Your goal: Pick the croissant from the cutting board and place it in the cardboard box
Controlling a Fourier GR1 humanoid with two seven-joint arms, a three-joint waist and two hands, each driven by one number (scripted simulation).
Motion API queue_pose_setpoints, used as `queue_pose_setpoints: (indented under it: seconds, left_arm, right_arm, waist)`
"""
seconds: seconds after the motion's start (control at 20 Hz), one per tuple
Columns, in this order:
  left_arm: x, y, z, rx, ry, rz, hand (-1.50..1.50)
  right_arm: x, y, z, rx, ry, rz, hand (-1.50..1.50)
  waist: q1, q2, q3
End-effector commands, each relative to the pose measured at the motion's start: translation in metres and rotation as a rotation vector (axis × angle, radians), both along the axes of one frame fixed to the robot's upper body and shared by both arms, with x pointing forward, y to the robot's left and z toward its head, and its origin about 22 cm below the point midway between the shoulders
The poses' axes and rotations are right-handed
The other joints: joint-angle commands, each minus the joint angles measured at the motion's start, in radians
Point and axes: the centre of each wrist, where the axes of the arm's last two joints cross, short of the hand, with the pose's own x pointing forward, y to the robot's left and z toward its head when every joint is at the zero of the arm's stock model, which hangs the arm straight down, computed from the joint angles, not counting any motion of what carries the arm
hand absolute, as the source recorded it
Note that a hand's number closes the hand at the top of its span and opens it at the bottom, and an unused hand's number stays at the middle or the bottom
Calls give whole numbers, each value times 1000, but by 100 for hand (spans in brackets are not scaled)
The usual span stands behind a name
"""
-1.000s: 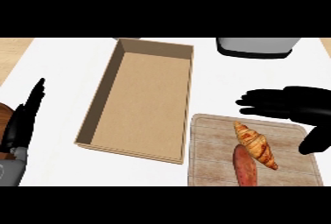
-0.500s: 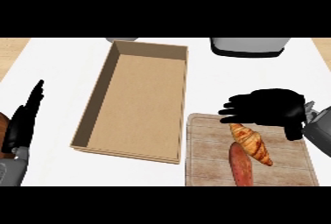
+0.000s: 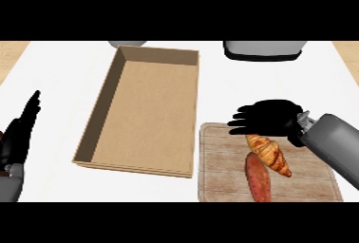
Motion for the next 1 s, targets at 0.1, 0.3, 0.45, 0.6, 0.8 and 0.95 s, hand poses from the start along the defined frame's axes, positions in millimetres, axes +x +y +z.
queue_pose_setpoints:
  seconds: [0.1,0.3,0.45,0.6,0.8,0.95]
  left_arm:
    - [1,3,-7,17,1,26,0]
    - [-1,-8,-25,-2,10,18,0]
    - [11,2,15,16,-12,24,0]
    - [-21,3,-2,10,17,3,0]
    - [-16,-3,11,10,4,14,0]
    - [-13,-6,-3,-2,-8,18,0]
  right_arm:
    - [14,-12,-10,-35,54,11,-150]
    - [-4,-9,-13,-54,64,34,-150]
    - [1,10,-10,-6,109,50,-150]
    - [-16,4,-22,2,145,58,-150]
    - [-26,-2,-12,-5,178,99,-150]
    - [-41,4,-4,3,175,110,-150]
  waist:
    - [-6,0,0]
    - [-14,-1,-1]
    - [-9,-1,0]
    - [-8,-4,0]
    - [-11,-6,0]
    - [-19,-5,-1]
